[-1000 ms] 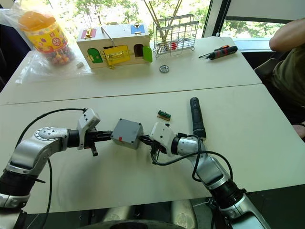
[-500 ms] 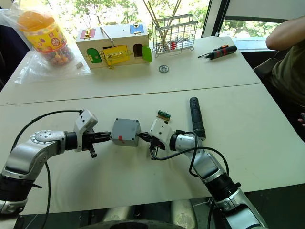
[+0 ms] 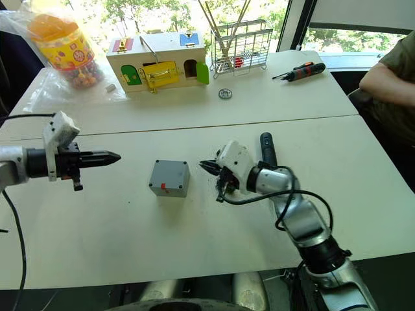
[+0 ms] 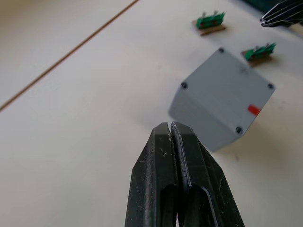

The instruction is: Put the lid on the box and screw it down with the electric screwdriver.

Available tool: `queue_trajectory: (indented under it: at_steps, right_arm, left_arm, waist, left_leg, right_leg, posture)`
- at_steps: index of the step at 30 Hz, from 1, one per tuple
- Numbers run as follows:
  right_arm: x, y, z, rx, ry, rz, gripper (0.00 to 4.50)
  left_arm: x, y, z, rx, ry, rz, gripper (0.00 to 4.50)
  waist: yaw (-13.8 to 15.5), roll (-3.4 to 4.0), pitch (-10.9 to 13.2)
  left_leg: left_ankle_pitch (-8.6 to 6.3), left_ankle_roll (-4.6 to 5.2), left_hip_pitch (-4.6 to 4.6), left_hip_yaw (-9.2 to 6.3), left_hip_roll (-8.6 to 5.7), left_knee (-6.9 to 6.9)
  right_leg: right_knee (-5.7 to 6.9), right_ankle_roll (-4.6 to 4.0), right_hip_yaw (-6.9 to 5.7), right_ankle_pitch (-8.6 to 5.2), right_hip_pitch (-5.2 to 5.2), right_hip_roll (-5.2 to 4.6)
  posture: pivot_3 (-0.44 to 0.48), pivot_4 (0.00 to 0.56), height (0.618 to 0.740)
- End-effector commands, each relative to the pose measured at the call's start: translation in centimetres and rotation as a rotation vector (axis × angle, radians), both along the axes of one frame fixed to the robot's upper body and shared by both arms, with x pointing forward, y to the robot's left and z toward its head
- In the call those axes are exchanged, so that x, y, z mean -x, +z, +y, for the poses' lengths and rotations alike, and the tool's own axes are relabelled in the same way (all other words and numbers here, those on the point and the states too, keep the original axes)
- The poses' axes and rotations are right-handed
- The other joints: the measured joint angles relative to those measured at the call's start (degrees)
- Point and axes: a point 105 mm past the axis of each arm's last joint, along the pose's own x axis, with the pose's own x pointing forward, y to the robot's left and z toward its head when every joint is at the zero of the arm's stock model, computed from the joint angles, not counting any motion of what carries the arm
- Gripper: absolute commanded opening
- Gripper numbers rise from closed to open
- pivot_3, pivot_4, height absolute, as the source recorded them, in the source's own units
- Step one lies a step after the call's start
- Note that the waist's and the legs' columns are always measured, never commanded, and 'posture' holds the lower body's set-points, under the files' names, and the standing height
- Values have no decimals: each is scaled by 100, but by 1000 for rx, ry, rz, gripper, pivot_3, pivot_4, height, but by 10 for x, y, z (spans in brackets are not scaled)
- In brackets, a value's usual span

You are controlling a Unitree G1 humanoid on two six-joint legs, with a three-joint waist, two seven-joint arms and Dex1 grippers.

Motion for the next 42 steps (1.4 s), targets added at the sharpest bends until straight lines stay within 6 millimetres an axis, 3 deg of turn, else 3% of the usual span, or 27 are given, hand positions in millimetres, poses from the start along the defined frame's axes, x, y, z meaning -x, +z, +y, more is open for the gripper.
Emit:
queue_trajectory:
  at_steps: [1,4,7,13,19,22,25,31,42]
  right_arm:
    - [16,16,-26,-63,-84,58,32]
    - [25,10,-45,-94,-188,139,32]
    - [37,1,-51,-168,-243,242,860]
    - [41,-20,-51,-271,-322,368,3740]
    - [36,-29,-43,-278,-309,396,3740]
    - [33,-36,-40,-245,-292,405,3096]
    - [29,-40,-38,-237,-285,409,1967]
    - [21,-43,-36,-214,-270,404,1967]
    - [19,-51,-35,-184,-261,418,1967]
  left_arm:
    - [1,18,-38,74,-208,-4,0]
    - [9,8,-60,47,-359,15,0]
    - [11,-4,-79,-14,-442,-13,0]
    - [16,-23,-104,-83,-562,-66,0]
    - [22,-30,-103,-142,-585,-85,0]
    - [24,-33,-102,-169,-578,-85,0]
    - [25,-35,-100,-180,-563,-81,0]
    - [24,-41,-92,-193,-515,-67,0]
    - [21,-46,-95,-190,-488,-71,0]
  waist:
    - [50,-3,-2]
    - [54,-4,-3]
    - [-19,-5,-3]
    - [-43,-4,-3]
    - [-45,-4,-3]
    - [-44,-5,-2]
    - [-37,-5,-2]
    - [-41,-5,-2]
    - [-38,-5,-2]
  left_leg:
    - [0,0,0,-2,1,-1]
    - [-1,2,0,3,0,1]
    - [0,2,0,10,4,0]
    - [-2,4,0,9,8,-3]
    - [-1,4,0,9,4,-1]
    - [-1,4,0,10,3,-2]
    - [-1,6,0,9,3,1]
    - [-1,5,0,9,4,-1]
    - [-1,5,0,8,4,1]
  right_leg:
    - [-1,0,-2,0,0,1]
    - [0,0,1,0,3,0]
    - [2,0,7,0,-2,0]
    - [2,0,8,0,-4,2]
    - [1,0,7,0,-3,2]
    - [1,1,7,0,-3,1]
    - [1,1,6,0,-1,2]
    - [2,1,5,0,-4,3]
    - [2,1,5,0,-2,2]
  posture:
    - [0,150,740]
    - [0,150,740]
    - [0,150,740]
    - [0,150,740]
    - [0,150,740]
    - [0,150,740]
    - [0,150,740]
    - [0,150,740]
    - [0,150,740]
